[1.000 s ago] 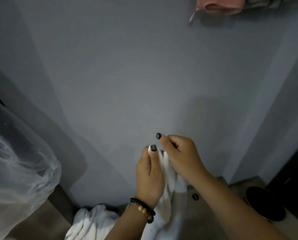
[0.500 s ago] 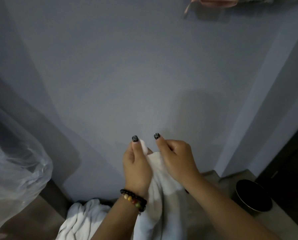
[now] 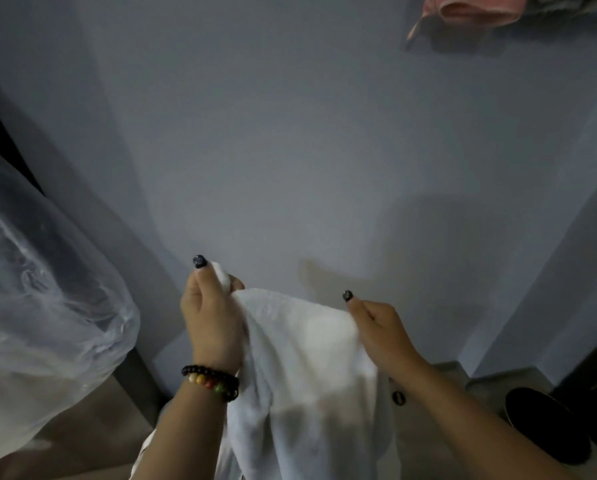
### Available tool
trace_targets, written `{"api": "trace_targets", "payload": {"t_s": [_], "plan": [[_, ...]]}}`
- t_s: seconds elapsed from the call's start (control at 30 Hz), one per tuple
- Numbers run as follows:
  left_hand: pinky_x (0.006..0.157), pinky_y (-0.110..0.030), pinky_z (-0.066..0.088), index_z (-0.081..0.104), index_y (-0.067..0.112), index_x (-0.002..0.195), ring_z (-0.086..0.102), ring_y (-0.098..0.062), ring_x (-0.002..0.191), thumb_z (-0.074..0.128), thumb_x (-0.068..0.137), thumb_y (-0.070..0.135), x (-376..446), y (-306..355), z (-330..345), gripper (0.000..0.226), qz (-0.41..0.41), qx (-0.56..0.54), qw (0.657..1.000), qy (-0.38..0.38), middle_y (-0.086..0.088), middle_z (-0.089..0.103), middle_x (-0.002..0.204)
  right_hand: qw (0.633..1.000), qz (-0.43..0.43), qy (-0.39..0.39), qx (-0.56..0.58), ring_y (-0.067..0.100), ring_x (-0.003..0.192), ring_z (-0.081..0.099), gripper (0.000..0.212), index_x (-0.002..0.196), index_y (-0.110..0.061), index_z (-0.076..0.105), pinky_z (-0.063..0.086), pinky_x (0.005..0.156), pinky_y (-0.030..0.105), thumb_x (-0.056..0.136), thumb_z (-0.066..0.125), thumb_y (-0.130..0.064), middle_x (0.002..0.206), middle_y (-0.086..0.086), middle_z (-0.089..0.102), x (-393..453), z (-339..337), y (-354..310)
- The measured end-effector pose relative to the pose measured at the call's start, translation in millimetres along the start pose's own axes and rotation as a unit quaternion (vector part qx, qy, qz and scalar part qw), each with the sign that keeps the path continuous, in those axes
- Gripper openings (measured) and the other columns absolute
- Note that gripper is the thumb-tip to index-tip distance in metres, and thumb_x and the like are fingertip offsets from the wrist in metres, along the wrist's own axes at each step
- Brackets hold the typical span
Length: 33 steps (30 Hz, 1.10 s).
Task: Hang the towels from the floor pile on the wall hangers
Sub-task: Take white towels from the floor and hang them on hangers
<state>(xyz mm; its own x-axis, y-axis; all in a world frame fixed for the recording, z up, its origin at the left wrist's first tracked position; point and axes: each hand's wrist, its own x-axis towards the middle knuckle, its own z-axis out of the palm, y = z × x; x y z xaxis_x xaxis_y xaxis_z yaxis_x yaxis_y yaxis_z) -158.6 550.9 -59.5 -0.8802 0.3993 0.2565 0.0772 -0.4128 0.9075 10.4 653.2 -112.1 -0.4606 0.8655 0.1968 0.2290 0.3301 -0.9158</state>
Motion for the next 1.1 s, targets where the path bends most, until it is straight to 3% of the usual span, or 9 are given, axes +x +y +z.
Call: {"api": "trace_targets", "payload": {"t_s": [0.1,0.17,0.27,0.33,0.43,0.53,0.67,0.9,1.1], "plan": [[0.065,-0.017,0.045,0.058,0.011,0.072,0.06,-0.005,0.066,0.031,0.106,0.027,-0.3,-9.9,-4.4,0.046,0.081,0.103,0.99,-0.057,0.002,0.068,0.076,0.997,-0.082,0.015,-0.004,0.005,0.045,0.021,0.053,0.052,-0.025,0.024,0.021,0.045,0.024,0.097,0.053,-0.026,0.048,-0.01,0.02,11.3,0.7,-25.2],[0.068,-0.015,0.044,0.065,0.017,0.079,0.06,-0.001,0.07,0.032,0.105,0.03,-4.7,-11.5,-1.8,0.045,0.111,0.156,0.977,-0.09,0.008,0.072,0.088,0.99,-0.141,0.021,-0.019,0.005,0.045,0.022,0.056,0.05,-0.024,0.023,0.027,0.047,0.028,0.097,0.054,-0.025,0.047,-0.008,0.02,15.5,6.5,-45.7],[0.056,-0.023,0.042,0.068,0.018,0.085,0.053,-0.007,0.058,0.033,0.102,0.035,-19.0,-15.2,8.8,0.043,0.135,0.186,0.965,-0.128,0.013,0.067,0.071,0.973,-0.222,0.044,-0.036,0.005,0.042,0.028,0.055,0.048,-0.02,0.028,0.024,0.045,0.018,0.096,0.055,-0.026,0.044,-0.007,0.022,19.4,17.0,-74.9],[0.05,-0.029,0.035,0.055,0.021,0.073,0.04,-0.01,0.05,0.031,0.099,0.042,-27.8,-15.1,17.0,0.041,0.158,0.195,0.957,-0.143,0.009,0.05,0.057,0.967,-0.25,0.034,-0.038,0.004,0.04,0.033,0.055,0.049,-0.009,0.034,0.025,0.044,0.017,0.095,0.056,-0.028,0.043,-0.006,0.026,20.6,22.6,-88.5],[0.047,-0.021,0.027,0.039,0.011,0.069,0.029,-0.007,0.05,0.03,0.098,0.041,-29.6,-14.8,25.6,0.043,0.161,0.171,0.962,-0.137,0.011,0.035,0.055,0.959,-0.276,0.033,-0.055,0.016,0.042,0.027,0.057,0.05,-0.011,0.031,0.027,0.042,0.031,0.095,0.053,-0.039,0.042,0.0,0.026,18.8,26.4,-98.0],[0.047,-0.015,0.026,0.041,0.006,0.07,0.03,-0.005,0.049,0.03,0.1,0.033,-31.3,-15.7,31.1,0.041,0.149,0.146,0.969,-0.13,0.012,0.037,0.054,0.953,-0.291,0.047,-0.07,0.015,0.04,0.025,0.056,0.05,-0.018,0.027,0.024,0.04,0.029,0.094,0.05,-0.042,0.04,-0.006,0.025,15.5,24.6,-96.7],[0.047,-0.015,0.025,0.033,0.02,0.064,0.029,-0.003,0.046,0.031,0.098,0.031,-36.4,-16.6,36.6,0.036,0.122,0.14,0.977,-0.102,0.013,0.04,0.05,0.959,-0.267,0.075,-0.057,0.011,0.039,0.027,0.055,0.05,-0.027,0.023,0.021,0.043,0.016,0.094,0.054,-0.037,0.039,-0.008,0.024,10.5,21.1,-87.3],[0.045,-0.02,0.025,0.028,0.018,0.061,0.027,-0.003,0.045,0.034,0.104,0.031,-29.4,-12.8,48.0,0.046,0.005,0.095,0.995,0.01,0.005,0.03,0.054,0.987,-0.109,0.118,0.004,0.004,0.043,0.033,0.059,0.049,-0.012,0.035,0.03,0.046,0.031,0.09,0.038,-0.055,0.042,-0.003,0.033,-9.4,32.8,-22.7],[0.056,-0.028,0.029,0.026,0.022,0.063,0.029,-0.011,0.057,0.034,0.103,0.039,-8.6,2.9,42.1,0.044,-0.084,0.027,0.987,0.133,0.004,0.028,0.063,0.992,-0.022,0.001,0.122,0.006,0.059,0.033,0.048,0.062,-0.014,0.037,0.029,0.056,0.026,0.086,0.049,-0.053,0.061,-0.004,0.033,-31.3,46.4,25.9]]}}
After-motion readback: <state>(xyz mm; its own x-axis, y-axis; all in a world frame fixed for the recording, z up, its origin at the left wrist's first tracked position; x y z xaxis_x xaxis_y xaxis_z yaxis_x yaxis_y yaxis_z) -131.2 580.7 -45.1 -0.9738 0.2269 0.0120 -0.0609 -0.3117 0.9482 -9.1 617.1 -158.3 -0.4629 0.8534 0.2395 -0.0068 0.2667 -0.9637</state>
